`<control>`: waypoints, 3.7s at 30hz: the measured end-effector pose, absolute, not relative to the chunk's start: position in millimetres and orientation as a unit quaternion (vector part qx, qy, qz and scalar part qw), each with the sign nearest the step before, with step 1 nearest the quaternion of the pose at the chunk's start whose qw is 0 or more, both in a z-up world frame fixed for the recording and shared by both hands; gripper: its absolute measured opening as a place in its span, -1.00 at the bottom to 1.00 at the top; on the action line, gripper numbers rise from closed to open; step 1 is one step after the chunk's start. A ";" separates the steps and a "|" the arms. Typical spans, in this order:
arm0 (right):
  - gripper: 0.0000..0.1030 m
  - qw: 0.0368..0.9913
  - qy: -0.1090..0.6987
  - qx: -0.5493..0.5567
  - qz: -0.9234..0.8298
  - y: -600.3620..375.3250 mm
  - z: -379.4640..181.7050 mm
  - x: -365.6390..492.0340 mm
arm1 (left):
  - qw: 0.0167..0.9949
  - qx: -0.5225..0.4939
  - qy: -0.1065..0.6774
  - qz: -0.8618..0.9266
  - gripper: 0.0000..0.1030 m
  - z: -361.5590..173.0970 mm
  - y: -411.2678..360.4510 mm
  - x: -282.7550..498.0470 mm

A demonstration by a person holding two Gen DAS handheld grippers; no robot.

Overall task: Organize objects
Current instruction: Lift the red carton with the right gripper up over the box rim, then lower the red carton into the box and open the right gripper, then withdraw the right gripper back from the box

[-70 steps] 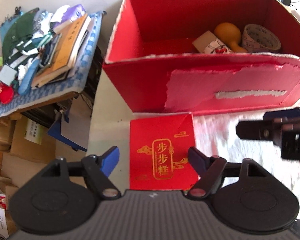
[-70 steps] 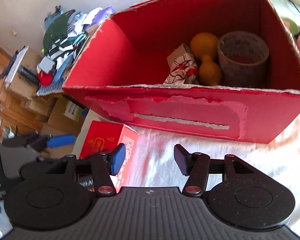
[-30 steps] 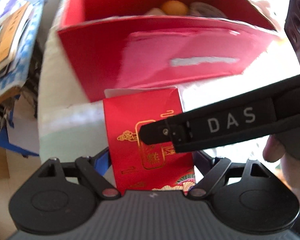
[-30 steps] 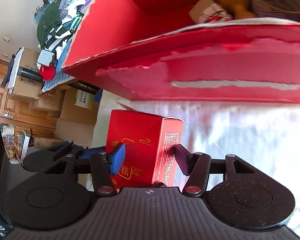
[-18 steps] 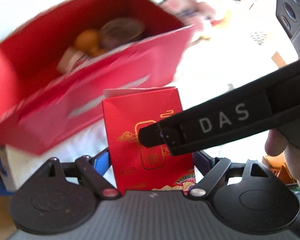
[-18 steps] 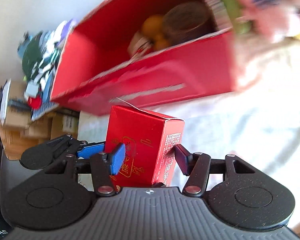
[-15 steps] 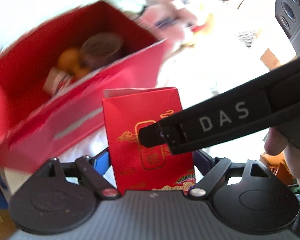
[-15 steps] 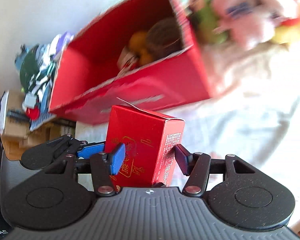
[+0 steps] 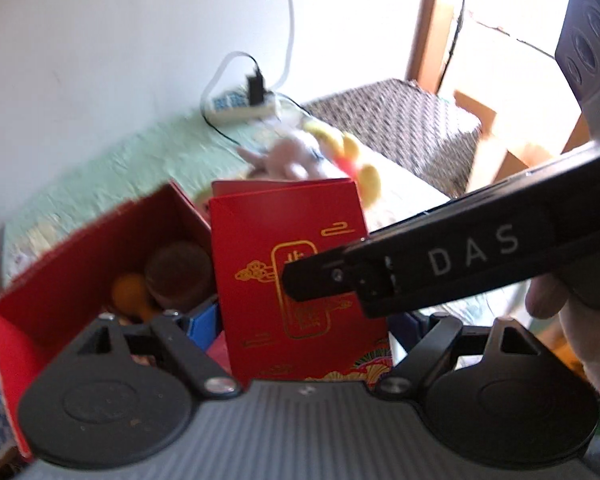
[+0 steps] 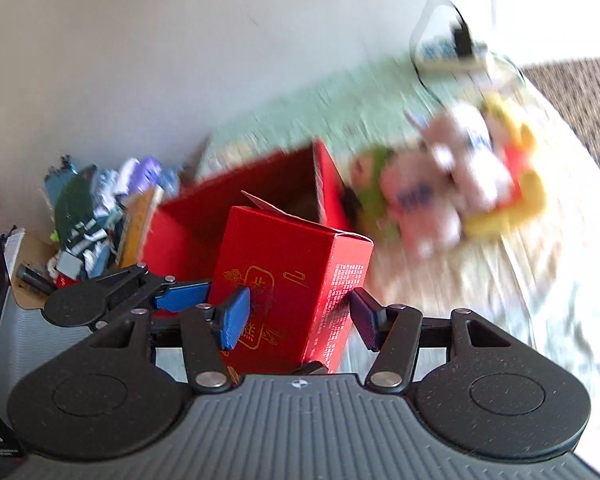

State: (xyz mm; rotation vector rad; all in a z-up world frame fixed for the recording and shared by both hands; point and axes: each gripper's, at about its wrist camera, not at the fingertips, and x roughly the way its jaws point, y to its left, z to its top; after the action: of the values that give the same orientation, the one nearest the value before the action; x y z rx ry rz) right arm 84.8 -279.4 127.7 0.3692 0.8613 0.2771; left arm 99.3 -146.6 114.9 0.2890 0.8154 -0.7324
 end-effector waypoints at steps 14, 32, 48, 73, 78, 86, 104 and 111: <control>0.11 0.885 0.365 0.126 0.259 -170.1 119.4 183.4 | 0.902 0.127 0.367 -0.189 0.65 121.7 -58.3 177.5; 0.09 0.800 0.509 0.084 0.306 -94.3 29.6 249.5 | 0.850 0.136 0.495 -0.118 0.65 15.7 -9.5 232.7; 0.18 0.749 0.571 0.102 0.320 -98.9 2.8 280.0 | 0.836 0.205 0.500 -0.097 0.67 -9.4 -30.6 234.3; -0.10 0.788 0.547 0.122 0.255 -98.1 -3.4 294.5 | 0.860 0.120 0.478 -0.130 0.59 17.2 10.5 225.2; -0.27 0.767 0.571 0.116 0.269 -79.1 -18.3 298.1 | 0.859 0.120 0.480 -0.129 0.58 15.0 -3.2 224.5; -0.24 0.785 0.557 0.111 0.249 -92.0 -1.3 286.5 | 0.860 0.115 0.479 -0.130 0.58 14.0 -2.6 222.9; 0.02 0.881 0.455 0.103 0.075 -152.9 62.9 191.4 | 0.871 0.113 0.474 -0.063 0.69 35.3 -15.2 207.4; 0.14 0.896 0.430 0.096 0.056 -151.3 76.0 161.7 | 0.878 0.110 0.464 -0.044 0.77 48.6 -19.1 189.5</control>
State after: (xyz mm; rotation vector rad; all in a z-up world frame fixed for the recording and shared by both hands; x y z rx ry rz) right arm 161.7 -151.3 76.0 0.1991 0.8905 0.1165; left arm 189.5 -19.1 48.6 0.2300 0.9669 -0.0920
